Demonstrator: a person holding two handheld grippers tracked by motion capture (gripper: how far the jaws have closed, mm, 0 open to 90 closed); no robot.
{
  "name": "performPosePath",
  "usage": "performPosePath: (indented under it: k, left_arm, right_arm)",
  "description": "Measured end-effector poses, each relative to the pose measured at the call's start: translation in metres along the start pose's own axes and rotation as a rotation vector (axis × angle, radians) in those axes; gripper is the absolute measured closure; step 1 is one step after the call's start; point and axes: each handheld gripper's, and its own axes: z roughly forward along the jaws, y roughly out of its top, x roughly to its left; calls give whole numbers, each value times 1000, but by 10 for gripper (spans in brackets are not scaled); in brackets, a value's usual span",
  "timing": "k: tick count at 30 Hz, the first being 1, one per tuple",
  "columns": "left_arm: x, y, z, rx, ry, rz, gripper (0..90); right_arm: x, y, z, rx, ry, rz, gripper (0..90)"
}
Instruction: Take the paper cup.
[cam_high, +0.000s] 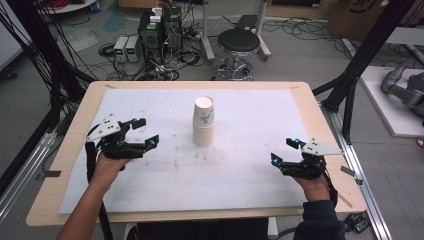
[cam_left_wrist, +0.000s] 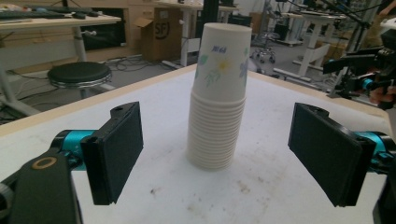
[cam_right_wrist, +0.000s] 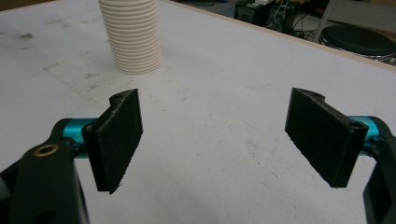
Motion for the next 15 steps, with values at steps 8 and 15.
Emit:
performPosePath:
  k: [8, 15]
  left_arm:
    - [-3, 29, 29, -1, -61, 24, 168]
    - [-3, 52, 71, 37, -100, 27, 167]
  right_arm:
    - [1, 2, 1, -2, 6, -8, 192]
    - [2, 2, 1, -1, 12, -3, 192]
